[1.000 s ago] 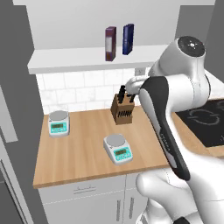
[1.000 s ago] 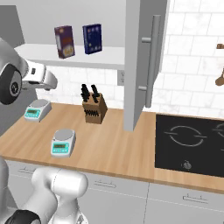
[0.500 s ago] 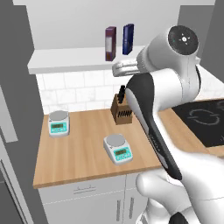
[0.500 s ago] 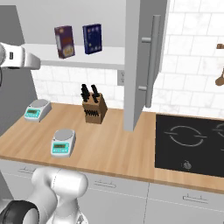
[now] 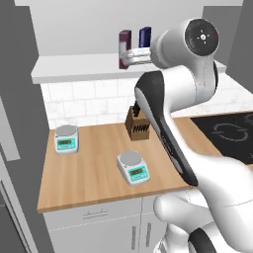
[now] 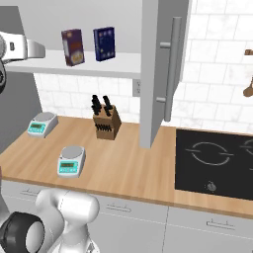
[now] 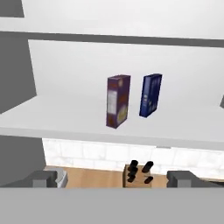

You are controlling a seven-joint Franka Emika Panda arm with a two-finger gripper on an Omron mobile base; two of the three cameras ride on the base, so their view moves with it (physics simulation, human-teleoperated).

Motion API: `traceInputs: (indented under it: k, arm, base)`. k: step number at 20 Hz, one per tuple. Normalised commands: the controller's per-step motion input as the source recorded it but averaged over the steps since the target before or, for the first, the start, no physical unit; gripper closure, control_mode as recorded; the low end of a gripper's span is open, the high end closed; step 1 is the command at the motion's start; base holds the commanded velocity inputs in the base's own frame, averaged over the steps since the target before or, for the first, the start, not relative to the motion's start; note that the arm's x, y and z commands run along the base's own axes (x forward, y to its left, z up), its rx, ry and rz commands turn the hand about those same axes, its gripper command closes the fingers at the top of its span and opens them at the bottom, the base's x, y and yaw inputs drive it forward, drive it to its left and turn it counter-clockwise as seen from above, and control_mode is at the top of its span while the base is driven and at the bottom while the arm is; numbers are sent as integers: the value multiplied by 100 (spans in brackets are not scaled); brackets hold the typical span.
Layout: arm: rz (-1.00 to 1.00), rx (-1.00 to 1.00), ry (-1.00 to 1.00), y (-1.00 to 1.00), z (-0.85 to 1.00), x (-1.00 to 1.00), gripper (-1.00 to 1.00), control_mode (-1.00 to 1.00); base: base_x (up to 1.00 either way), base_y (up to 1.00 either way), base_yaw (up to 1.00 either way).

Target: Pick the cereal and place it on the digital scale for weighing, and close the cabinet.

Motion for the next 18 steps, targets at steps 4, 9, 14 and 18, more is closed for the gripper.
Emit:
traceInputs:
  k: [4, 9, 14, 18]
  arm:
    - [3, 0, -2, 0, 3, 36, -100, -100]
    - [3, 0, 0, 0, -6, 50, -100, -100]
    - [0, 0, 0, 0, -3, 38, -100, -100]
    - [0, -3, 0, -5, -11, 43, -100, -100]
  base:
    - [0, 0, 0]
    - [0, 0, 0]
    - [0, 0, 0]
    - [0, 0, 0]
